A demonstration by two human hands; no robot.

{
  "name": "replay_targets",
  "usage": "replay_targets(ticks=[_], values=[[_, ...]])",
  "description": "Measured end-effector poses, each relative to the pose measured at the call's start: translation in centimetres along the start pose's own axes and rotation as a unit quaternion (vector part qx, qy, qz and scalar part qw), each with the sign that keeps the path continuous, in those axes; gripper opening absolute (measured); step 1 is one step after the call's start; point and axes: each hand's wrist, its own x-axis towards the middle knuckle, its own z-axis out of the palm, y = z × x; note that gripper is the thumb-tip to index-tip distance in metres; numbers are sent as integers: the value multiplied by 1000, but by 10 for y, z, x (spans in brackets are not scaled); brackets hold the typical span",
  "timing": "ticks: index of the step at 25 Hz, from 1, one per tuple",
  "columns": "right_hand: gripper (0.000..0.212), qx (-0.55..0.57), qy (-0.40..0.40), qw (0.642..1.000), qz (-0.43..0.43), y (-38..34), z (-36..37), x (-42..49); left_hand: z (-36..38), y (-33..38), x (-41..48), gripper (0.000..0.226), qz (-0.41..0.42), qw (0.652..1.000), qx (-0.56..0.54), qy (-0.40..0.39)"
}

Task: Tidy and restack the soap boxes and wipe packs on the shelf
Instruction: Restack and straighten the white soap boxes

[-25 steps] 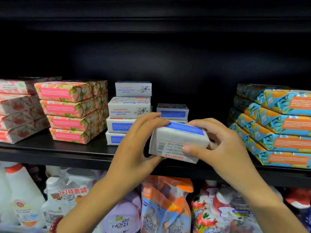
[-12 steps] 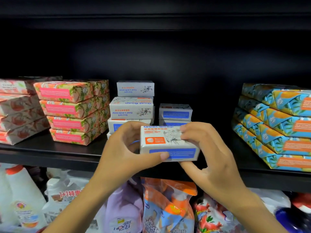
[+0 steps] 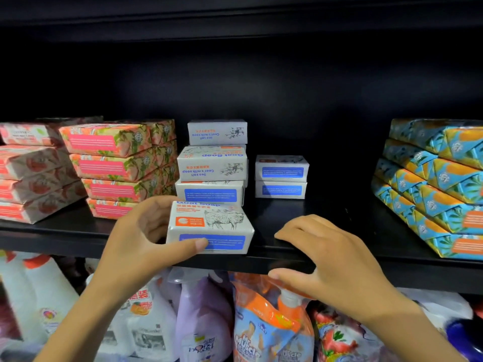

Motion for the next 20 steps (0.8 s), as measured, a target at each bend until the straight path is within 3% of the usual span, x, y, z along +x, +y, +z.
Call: replay_targets(ticks=[6,11,16,20], values=[[47,5,-16,1000,19,-2,0,-1,-5,-5,-3,63,0,1000,-13,-11],[47,-5,-12,1000,25,-6,-2,-1,-4,-10,-14,63,-4,997,72,21],[47,-11,-9,1000,28,-7,-1,-3,2,-8,-16,42,132,954,261,69],[47,-8,-7,999,33,-6,0,-4,10,-5,-12,40,189,938,286,44]])
